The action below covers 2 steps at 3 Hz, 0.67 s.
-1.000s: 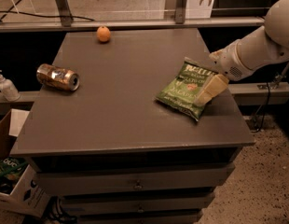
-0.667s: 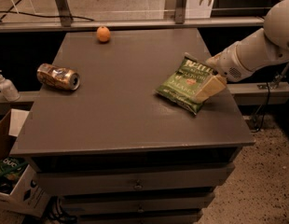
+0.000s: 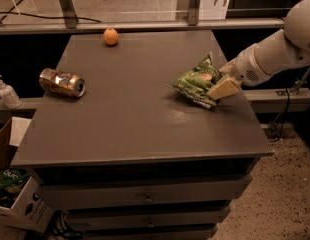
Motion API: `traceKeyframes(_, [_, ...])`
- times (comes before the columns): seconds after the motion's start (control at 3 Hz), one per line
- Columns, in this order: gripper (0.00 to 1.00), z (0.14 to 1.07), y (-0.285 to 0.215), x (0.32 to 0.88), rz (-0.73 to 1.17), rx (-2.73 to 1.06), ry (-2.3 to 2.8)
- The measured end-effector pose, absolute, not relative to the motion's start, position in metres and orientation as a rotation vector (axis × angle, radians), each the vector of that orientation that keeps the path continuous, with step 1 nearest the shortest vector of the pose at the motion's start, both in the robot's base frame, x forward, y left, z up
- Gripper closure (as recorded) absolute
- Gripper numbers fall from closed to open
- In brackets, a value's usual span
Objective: Move green jalapeno chip bag near orange
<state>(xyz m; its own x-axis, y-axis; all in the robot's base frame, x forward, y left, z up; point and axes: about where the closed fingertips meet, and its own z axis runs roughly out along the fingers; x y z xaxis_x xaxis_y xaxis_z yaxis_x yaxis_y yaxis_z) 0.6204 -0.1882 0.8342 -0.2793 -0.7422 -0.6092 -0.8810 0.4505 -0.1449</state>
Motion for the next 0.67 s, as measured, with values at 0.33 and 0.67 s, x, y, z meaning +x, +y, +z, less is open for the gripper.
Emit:
traceKeyframes(0.33, [0.89, 0.841, -0.179, 0.624, 0.349, -1.301, 2.068])
traceKeyframes(0.67, [1.0, 0.869, -0.162, 0.636, 0.379, -1.225, 1.992])
